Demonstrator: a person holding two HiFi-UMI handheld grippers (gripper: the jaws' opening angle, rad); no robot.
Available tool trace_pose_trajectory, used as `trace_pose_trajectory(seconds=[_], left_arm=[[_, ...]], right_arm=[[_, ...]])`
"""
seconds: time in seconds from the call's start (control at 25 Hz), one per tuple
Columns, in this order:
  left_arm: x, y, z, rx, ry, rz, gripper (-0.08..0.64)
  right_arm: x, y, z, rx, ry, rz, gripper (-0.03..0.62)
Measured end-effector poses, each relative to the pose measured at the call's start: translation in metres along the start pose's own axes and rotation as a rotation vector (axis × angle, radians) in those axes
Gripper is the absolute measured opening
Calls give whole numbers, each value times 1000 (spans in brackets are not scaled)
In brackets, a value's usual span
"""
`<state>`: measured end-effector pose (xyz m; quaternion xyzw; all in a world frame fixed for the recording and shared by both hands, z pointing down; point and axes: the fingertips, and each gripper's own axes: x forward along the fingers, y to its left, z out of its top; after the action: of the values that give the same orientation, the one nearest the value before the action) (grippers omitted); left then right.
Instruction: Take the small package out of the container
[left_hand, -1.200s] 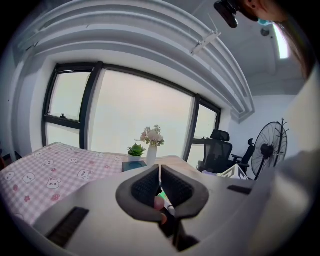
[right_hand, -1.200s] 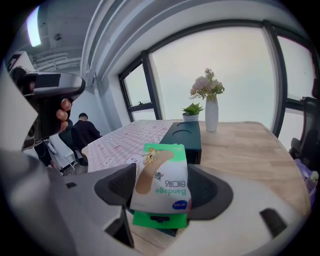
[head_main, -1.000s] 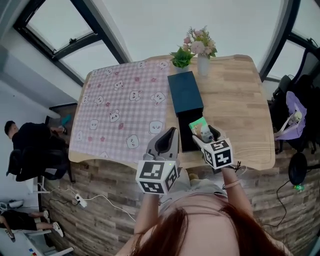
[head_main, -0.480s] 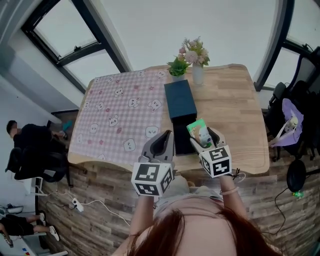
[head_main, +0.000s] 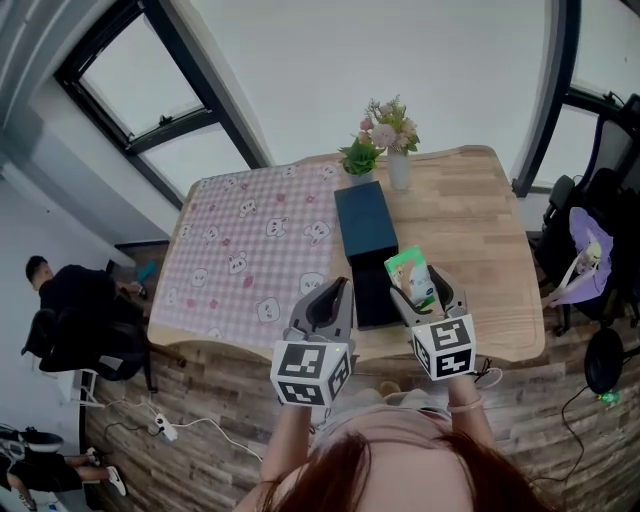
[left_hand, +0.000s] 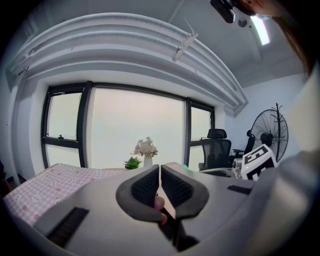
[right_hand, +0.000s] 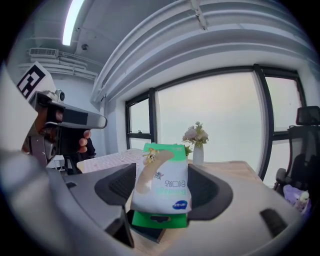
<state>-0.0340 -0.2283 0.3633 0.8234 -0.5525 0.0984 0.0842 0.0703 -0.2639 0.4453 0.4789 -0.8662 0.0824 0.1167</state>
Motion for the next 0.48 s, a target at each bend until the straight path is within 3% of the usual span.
trace_pose_trajectory(seconds=[0.48], left_arm=[[-11, -5, 11, 41, -30, -44, 17]], right_arm=[[-35, 4, 36, 4, -112, -79, 321]])
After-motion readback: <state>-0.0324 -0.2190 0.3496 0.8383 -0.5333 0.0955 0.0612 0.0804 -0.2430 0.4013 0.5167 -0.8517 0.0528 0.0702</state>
